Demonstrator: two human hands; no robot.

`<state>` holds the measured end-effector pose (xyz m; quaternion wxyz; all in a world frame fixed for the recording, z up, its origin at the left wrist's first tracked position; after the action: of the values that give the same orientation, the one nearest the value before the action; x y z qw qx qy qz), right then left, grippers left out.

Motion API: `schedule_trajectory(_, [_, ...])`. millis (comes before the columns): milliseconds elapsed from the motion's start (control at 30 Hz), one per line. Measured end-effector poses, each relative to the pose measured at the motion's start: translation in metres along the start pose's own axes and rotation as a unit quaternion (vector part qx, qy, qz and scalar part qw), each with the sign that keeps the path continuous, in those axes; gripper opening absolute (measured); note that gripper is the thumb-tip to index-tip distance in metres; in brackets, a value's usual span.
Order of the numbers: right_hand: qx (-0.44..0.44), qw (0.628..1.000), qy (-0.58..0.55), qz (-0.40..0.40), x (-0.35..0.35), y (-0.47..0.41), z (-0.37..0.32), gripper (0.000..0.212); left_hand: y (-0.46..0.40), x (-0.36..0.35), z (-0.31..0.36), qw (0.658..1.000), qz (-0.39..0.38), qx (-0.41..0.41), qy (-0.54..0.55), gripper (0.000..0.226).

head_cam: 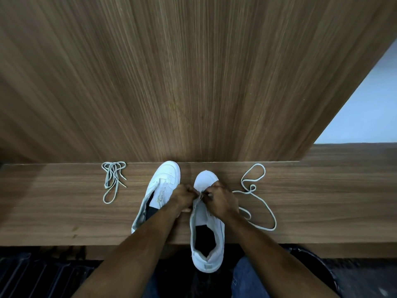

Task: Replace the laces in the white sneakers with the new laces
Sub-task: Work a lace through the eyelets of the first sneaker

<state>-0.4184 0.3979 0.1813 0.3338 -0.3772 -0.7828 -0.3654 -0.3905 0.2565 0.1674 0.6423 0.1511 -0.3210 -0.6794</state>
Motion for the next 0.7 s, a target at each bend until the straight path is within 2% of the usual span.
schedule_trajectory(100, [0.025,0.999,-0.023,-0.022,-0.006,0.002,0.006,0.028,-0.008,0.004,0.007,0.984,0.053,-0.003,-0.169,0.019])
schedule_trajectory(167, [0.03,0.998,-0.053,-0.031,-0.007,0.003,0.012,0.038,-0.009,0.01,0.013,0.974,0.092,-0.006,-0.208,0.024])
schedule_trajectory(233, [0.035,0.996,-0.075,-0.029,-0.006,0.003,0.016,0.045,-0.002,0.02,0.023,0.985,0.117,-0.032,-0.12,0.019])
schedule_trajectory(300, [0.031,0.996,-0.079,-0.035,-0.007,0.0,0.019,0.051,0.006,0.032,0.035,0.986,0.125,-0.066,0.085,0.029])
schedule_trajectory(367, [0.024,0.995,-0.091,-0.045,-0.007,-0.001,0.019,0.063,0.013,0.052,0.052,0.955,0.138,-0.107,0.238,0.035])
schedule_trajectory(467, [0.028,0.994,-0.085,-0.055,-0.009,-0.003,0.019,0.075,0.024,0.087,0.087,0.9,0.153,-0.173,0.371,0.025])
schedule_trajectory(600, [0.024,0.994,-0.086,-0.057,-0.007,-0.004,0.019,0.045,0.038,0.127,0.12,0.847,0.173,-0.251,0.437,0.017])
schedule_trajectory(700, [0.03,0.994,-0.094,-0.051,-0.006,-0.004,0.019,0.043,0.046,0.126,0.123,0.846,0.191,-0.266,0.42,0.018])
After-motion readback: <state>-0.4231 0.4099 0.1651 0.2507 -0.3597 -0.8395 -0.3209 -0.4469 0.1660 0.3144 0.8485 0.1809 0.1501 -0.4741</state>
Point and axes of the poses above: each hand's wrist, its own y-axis away from the middle knuckle, its own x-axis out of the back of the hand, z = x × y, the point moved 6 cm from there along -y, towards the middle knuckle, and after that the axes turned 15 degrees about -z, right-handed, at the moved point
